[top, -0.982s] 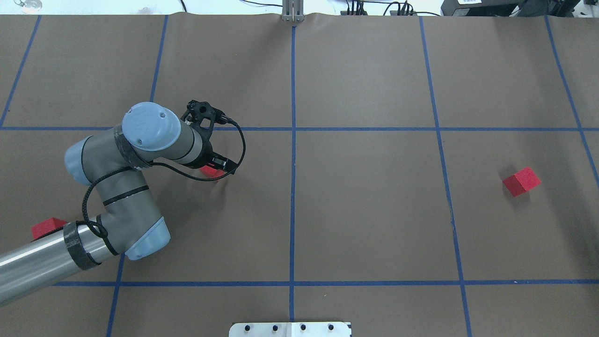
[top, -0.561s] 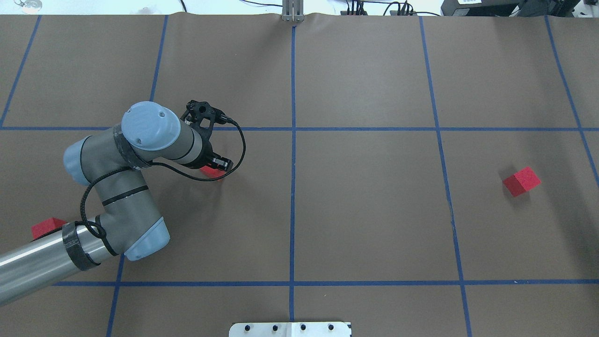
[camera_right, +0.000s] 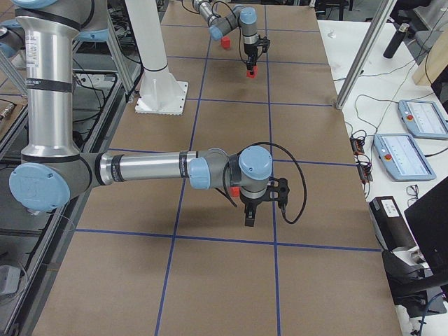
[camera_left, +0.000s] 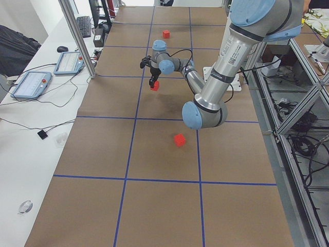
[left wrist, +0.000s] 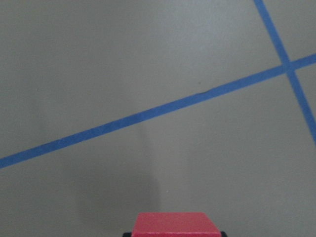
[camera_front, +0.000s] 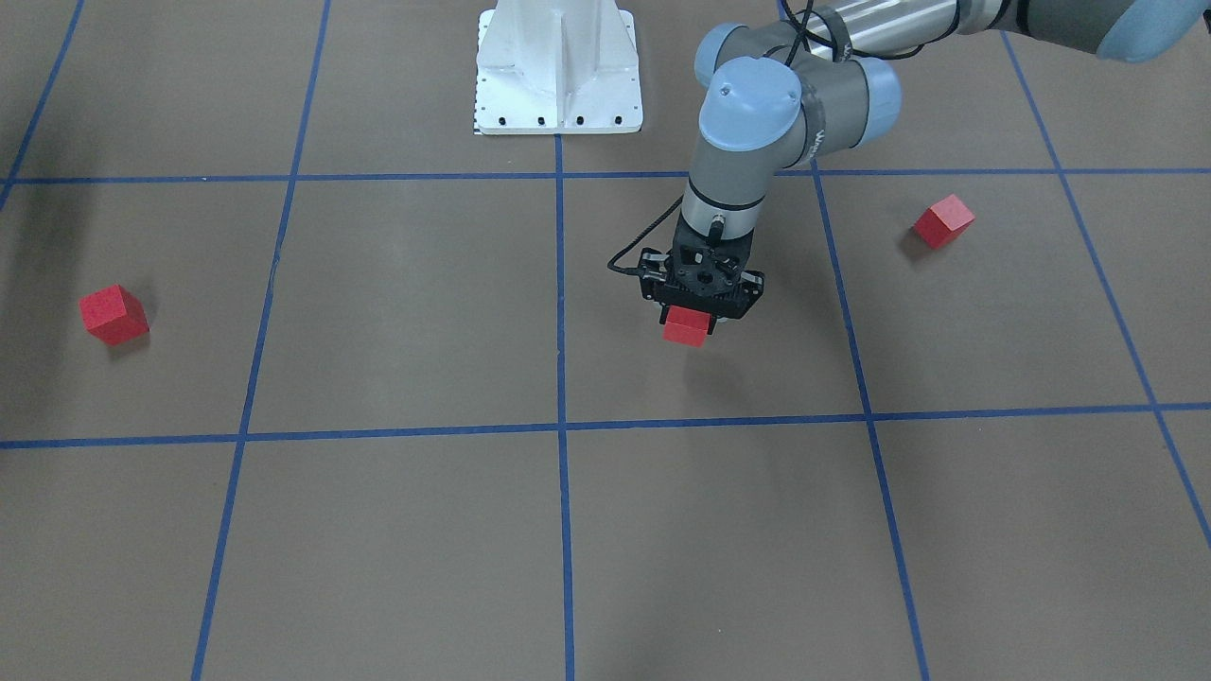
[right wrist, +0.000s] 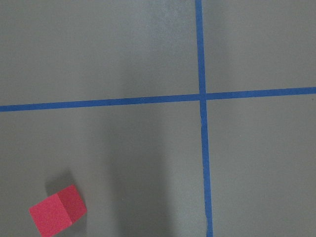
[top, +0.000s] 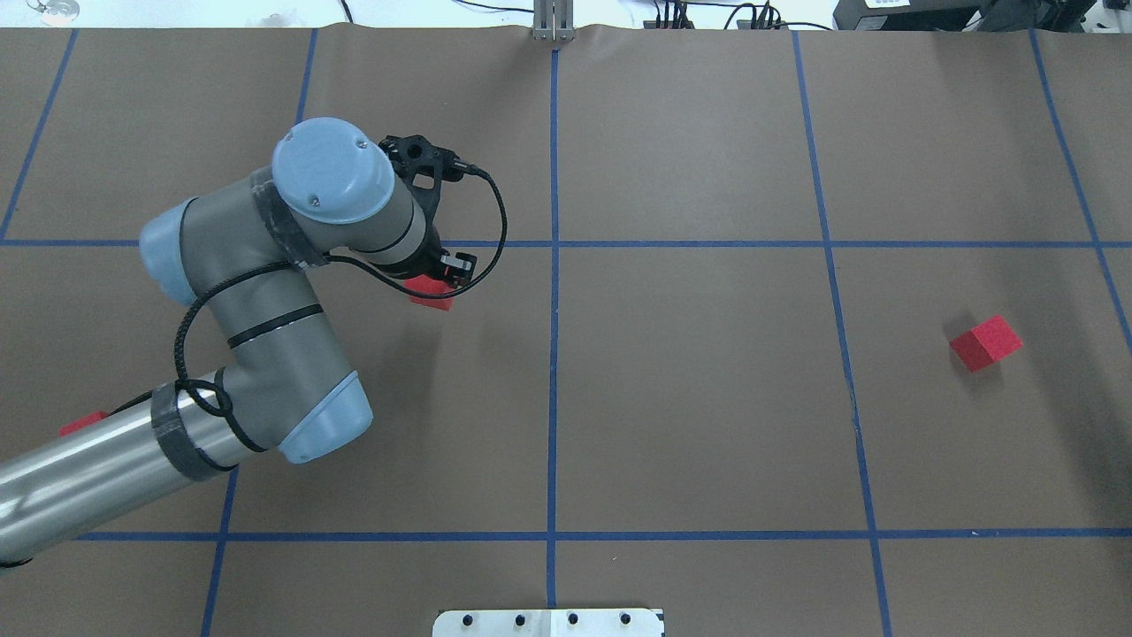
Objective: Form red blocks into L shape at center
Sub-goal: 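Grasp the red cube with the left gripper and carry it toward the table center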
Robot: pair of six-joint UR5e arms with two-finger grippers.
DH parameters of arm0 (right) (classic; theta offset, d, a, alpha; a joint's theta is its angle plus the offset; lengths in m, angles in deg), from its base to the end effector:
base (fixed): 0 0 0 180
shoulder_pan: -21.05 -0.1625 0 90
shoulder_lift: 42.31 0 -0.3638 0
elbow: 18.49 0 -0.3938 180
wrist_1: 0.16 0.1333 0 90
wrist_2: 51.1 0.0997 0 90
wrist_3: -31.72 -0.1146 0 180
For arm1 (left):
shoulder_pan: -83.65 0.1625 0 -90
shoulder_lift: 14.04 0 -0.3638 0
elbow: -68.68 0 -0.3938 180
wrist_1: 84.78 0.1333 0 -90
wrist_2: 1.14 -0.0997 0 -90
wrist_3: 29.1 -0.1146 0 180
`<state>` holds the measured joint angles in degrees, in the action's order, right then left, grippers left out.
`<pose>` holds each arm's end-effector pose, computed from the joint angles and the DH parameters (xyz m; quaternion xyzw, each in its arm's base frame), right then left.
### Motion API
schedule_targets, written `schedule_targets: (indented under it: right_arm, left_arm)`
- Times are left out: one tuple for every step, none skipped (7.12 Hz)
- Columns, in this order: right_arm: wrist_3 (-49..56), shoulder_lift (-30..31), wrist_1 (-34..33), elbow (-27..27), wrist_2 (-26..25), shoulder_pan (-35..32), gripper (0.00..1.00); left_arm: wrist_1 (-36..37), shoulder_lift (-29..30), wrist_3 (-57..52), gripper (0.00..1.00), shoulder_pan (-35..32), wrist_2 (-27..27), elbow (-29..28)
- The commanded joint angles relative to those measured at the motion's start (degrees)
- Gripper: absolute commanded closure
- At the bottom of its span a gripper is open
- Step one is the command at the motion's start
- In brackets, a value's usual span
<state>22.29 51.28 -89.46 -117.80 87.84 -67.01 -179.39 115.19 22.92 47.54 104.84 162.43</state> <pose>0.0307 -0.4779 0.5500 0.0097 -0.4166 0.0362 0.9083 0.4787 -0.4752 0.1765 0.1392 0.3955 0.0709 0.9051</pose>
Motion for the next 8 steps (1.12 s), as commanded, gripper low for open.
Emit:
schedule_targets:
  right_arm:
    - [0.12,-0.07,0.00,0.08,-0.16,0.00,0.01]
    - [0.12,-0.08,0.00,0.08,-0.16,0.00,0.01]
    - [0.12,-0.08,0.00,0.08,-0.16,0.00,0.01]
    - [0.12,0.01,0.00,0.34,-0.16,0.00,0.01]
    - [0.04,-0.07,-0.09,0.43,-0.16,0.00,0.01]
    - [0.04,0.01,0.00,0.52,-0.16,0.00,0.01]
    - [0.04,0.01,0.00,0.52,-0.16,0.00,0.01]
    - [0.04,0.01,0.00,0.52,-0.16,0.00,0.01]
  left_arm:
    - [-0.13,10.91,9.98,1.00,-0.10,0.01,-11.25]
    - [-2.83,15.04,12.55,1.00,-0.02,0.01,-17.67]
    - [-6.34,17.26,14.14,1.00,-0.01,0.01,-23.12]
    - [-9.59,17.63,14.15,1.00,-0.10,0.01,-25.53]
    - [-10.23,17.81,14.15,1.00,-0.02,0.01,-26.60]
    - [-10.33,18.24,14.15,1.00,0.07,0.01,-27.30]
    - [-10.33,19.47,14.15,1.00,0.33,-0.08,-29.05]
    - [-10.94,20.52,14.15,1.00,0.42,-0.08,-30.98]
